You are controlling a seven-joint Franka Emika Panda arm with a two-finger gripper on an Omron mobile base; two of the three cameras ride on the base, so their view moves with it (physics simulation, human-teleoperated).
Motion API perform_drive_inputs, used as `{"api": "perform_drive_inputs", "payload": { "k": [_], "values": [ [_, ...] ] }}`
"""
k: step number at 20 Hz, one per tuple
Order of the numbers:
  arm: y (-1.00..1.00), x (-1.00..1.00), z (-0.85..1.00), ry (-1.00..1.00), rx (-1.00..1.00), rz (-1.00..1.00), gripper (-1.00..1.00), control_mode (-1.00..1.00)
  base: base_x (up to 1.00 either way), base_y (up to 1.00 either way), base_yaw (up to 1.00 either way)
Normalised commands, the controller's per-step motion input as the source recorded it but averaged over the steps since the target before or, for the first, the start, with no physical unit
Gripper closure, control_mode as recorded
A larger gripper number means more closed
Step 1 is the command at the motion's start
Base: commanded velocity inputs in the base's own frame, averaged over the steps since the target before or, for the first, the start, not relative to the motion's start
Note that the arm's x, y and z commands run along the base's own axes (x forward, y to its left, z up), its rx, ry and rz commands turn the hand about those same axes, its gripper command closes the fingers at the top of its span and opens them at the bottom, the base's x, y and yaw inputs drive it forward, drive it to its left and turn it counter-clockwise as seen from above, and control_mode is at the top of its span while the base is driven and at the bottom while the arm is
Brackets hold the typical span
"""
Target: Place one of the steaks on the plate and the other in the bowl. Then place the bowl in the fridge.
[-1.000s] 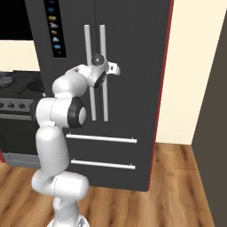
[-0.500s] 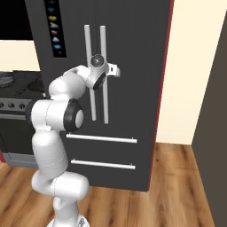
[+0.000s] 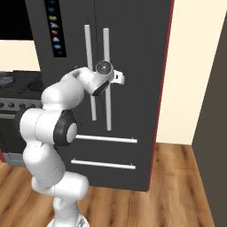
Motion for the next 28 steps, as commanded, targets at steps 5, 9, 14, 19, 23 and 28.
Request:
{"api": "perform_drive_inputs", "payload": {
  "k": [5, 9, 14, 19, 23, 28],
  "values": [
    [-0.49, -0.66, 0.34, 0.11, 0.28, 0.10, 1.00, -1.00, 0.00, 0.00, 0.00],
    [-0.55, -0.83, 0.33, 0.06, 0.28, 0.15, 1.00, -1.00, 0.00, 0.00, 0.00],
    [-0.52, -0.68, 0.12, 0.01, 0.17, 0.12, 1.00, -1.00, 0.00, 0.00, 0.00],
    [-0.43, -0.43, 0.00, 0.00, 0.06, 0.06, 1.00, -1.00, 0.00, 0.00, 0.00],
    [-0.40, -0.44, 0.00, 0.00, 0.06, 0.02, 1.00, -1.00, 0.00, 0.00, 0.00],
    [-0.01, -0.30, 0.00, 0.00, 0.01, 0.03, 1.00, -1.00, 0.00, 0.00, 0.00]
  ]
}}
